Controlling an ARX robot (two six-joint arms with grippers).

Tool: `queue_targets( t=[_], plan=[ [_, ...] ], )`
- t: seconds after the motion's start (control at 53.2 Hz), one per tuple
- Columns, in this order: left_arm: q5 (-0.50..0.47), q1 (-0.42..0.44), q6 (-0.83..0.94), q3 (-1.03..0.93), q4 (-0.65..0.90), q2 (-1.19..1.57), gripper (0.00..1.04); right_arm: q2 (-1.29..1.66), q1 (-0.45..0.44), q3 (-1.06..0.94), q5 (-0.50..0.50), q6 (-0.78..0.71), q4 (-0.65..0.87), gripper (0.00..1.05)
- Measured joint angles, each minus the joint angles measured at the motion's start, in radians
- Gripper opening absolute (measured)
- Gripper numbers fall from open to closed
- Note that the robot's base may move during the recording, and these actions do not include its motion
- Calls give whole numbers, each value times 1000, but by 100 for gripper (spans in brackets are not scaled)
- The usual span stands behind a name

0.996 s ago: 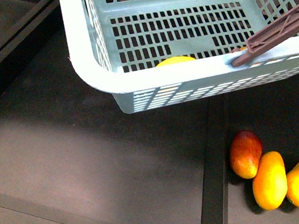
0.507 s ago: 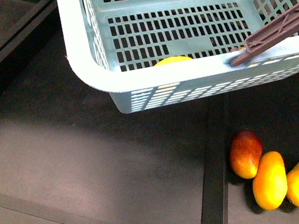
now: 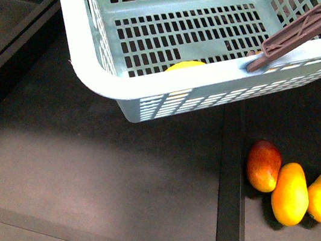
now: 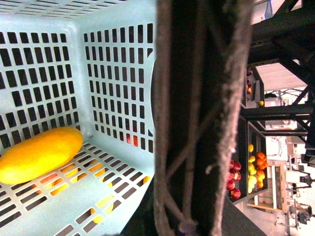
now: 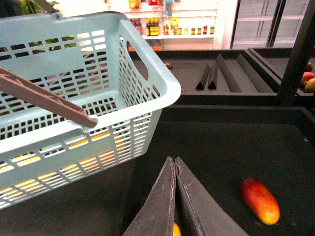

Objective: Pick lemon and mango into basket

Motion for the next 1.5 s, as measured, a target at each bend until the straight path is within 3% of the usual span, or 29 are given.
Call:
queue_targets(
  t=[0.357,0.451,0.977,1.033,1.108,1.183,1.371,1.503],
  plan=[
    [0,0,0,0,0,0,5,-87,0,0,0,0,-88,2],
    [0,0,0,0,0,0,5,-217,0,0,0,0,-245,2],
    [0,1,0,0,0,0,5,-254,0,0,0,-1,-258,2],
    [-19,-2,9,-1,3,0,5,-254,0,0,0,-2,-258,11],
    [-242,-23,33,-35,62,-3,5,-254,0,0,0,-2,-258,21],
    [-471,-32,76,-133,177,-14,5,-254,0,0,-2,-2,-258,39],
    [-445,77,55,-309,354,-32,5,-254,0,0,1,-2,-259,80],
    [-418,130,-36,-354,429,-11,5,-254,0,0,-2,-1,-259,98]
  ],
)
